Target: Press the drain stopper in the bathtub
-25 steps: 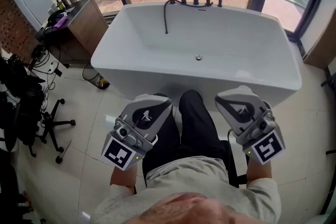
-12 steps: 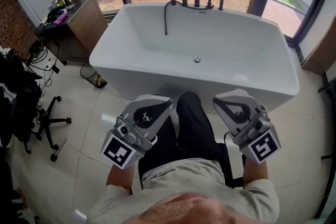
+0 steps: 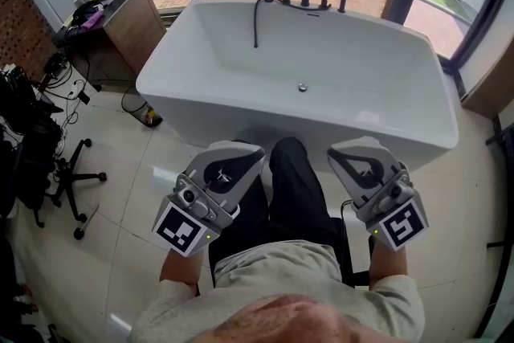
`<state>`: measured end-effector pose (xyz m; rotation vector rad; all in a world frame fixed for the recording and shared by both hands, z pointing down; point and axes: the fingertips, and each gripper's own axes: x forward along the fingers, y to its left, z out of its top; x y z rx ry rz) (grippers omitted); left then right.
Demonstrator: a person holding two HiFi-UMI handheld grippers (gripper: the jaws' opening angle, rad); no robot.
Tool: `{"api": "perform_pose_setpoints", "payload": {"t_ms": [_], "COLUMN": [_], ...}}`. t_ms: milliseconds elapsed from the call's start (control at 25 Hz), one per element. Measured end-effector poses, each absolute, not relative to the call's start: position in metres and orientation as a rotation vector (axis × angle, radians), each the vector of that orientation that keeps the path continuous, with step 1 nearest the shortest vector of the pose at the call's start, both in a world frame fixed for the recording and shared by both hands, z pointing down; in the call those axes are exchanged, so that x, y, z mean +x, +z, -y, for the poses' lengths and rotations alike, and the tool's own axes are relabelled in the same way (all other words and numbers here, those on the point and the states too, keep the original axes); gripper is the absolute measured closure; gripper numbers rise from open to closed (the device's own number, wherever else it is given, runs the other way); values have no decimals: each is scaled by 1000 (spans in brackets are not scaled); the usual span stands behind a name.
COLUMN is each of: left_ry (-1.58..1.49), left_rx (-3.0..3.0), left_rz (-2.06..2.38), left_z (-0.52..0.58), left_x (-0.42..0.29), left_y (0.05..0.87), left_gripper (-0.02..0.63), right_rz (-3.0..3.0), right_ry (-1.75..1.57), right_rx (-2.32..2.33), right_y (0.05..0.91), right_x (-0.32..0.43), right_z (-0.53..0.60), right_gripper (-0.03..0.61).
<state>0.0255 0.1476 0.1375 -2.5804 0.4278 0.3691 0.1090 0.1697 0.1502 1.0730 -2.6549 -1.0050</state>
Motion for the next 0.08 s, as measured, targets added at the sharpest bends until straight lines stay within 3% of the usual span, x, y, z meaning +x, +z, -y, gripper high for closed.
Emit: {"api": "perform_pose_setpoints", "payload": {"t_ms": [80], "left_ry": [366], "left_rx": [-2581], "left_rz": [-428], "left_z": [-147], "left_x": [24], "left_y": [138], "left_gripper": [604], "right_rz": [2653], "right_ry": [-1003], "right_rx": [1073], "right_y": [151], "right_x": [108], "right_z": [-169], "right_gripper": [578]}}
